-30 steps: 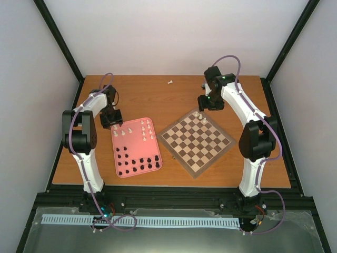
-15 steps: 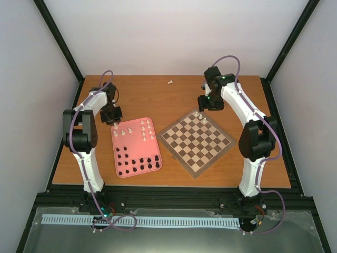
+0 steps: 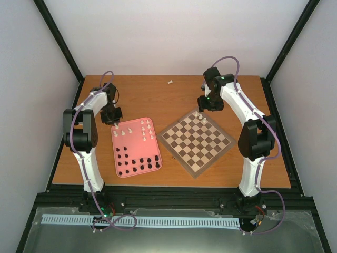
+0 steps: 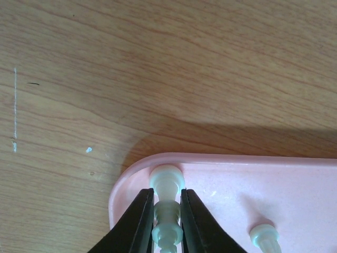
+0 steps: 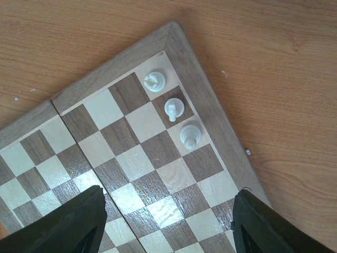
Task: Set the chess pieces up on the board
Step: Pick up the chess piece from the storage box.
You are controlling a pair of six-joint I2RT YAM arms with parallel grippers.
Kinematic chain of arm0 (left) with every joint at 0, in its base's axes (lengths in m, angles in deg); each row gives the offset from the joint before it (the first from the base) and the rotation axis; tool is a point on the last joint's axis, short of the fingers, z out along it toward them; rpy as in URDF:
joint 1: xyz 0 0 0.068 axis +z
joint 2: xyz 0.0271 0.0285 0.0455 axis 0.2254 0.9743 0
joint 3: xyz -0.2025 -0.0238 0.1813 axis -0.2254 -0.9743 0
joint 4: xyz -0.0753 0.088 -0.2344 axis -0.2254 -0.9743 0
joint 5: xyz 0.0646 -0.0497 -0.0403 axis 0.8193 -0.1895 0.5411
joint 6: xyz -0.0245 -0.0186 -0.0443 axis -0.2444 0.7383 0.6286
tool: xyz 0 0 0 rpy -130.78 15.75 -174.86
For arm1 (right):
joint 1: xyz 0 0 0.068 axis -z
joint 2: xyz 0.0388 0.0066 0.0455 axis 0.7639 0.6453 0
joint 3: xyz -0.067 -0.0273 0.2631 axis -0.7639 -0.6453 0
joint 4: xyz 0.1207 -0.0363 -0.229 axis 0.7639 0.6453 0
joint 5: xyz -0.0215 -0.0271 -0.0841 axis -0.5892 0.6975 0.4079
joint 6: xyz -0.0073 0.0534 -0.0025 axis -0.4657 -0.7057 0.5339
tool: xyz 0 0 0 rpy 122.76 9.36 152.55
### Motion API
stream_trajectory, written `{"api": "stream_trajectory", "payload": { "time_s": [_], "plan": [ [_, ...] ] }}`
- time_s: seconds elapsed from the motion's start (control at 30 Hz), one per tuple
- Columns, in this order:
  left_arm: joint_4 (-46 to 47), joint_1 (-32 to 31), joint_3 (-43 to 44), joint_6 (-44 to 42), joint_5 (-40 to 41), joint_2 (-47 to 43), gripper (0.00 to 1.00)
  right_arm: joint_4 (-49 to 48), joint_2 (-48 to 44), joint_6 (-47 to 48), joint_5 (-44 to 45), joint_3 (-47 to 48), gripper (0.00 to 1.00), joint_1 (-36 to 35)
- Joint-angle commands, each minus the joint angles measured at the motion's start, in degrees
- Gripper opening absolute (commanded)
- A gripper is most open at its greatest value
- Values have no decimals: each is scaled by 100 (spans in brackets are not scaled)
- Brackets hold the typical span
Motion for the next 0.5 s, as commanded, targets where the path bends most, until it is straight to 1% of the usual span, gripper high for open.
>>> {"api": "stream_trajectory", "payload": {
  "time_s": [0.0, 0.17, 0.27, 0.37, 0.47],
  "plan": [
    [-81, 47, 99, -50, -59, -79, 15, 57, 25, 20, 19, 28, 66, 29],
    [-264, 47, 332, -26, -61, -410, 15, -38, -76, -48, 7, -57, 66, 33],
    [-338, 33, 562, -20, -284, -619, 15, -65, -99, -131, -58, -61, 66, 31],
    [-551, -140, 948, -47, -203, -732, 15, -99, -123, -229, -37, -63, 66, 38],
    [-767, -495, 1338, -86, -139, -724, 15, -103, -136, -307, 114, -59, 66, 51]
  ]
}}
